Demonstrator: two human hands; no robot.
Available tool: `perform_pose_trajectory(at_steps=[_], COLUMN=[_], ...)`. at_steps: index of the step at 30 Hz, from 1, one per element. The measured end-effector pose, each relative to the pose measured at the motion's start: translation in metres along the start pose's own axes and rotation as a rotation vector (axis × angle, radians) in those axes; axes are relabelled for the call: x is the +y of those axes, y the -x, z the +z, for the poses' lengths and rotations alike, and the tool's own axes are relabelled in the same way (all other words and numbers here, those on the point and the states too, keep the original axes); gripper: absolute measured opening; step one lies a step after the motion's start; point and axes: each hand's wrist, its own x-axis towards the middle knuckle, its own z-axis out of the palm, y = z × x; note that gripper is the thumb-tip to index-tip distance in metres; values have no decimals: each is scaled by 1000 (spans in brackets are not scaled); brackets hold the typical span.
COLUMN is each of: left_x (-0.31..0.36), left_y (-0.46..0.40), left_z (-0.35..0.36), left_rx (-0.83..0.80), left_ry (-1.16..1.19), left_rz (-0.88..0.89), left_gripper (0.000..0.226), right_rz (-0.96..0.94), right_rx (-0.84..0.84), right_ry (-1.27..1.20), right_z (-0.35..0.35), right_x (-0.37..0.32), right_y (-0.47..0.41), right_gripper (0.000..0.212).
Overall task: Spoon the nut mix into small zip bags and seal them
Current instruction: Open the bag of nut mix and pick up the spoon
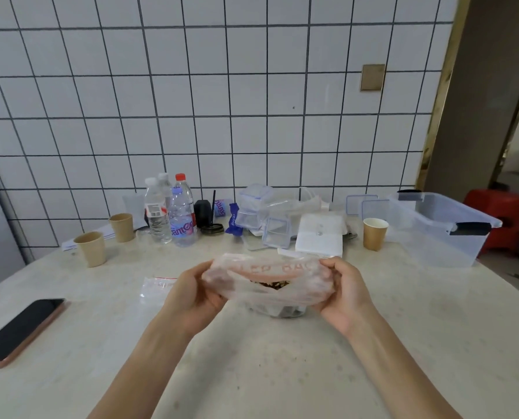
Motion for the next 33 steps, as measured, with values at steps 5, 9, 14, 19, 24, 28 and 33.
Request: perform_pose_trajectory(at_steps=[5,9,14,19,24,28,33], left_x=[-1,3,5,-6,-10,-2,-4], left_y=[-5,-4,-12,-12,-13,-7,1], left_z=[-10,-12,-12,-7,-14,-36,-44], left_rx=[31,84,120,-31,-63,-15,45], left_ry=[-479,-644,-453,-169,-87,-154,-256], left_rz=[15,68,98,12,-4,-21,-49], left_gripper=[24,31,28,34,34,33,17], right_rz=[21,37,20,23,-9,49,81], right_rx=[-67,-51,24,10,-78,34,124], right_ry=[-40,85,176,-46,-58,78,151], right_z=[-6,-10,-6,3,-6,-21,-26], right_x=[-8,-9,-8,-4,-1,-2,3], right_y=[0,-1,0,2,8,12,12], right_gripper=[21,27,35,42,31,19,19])
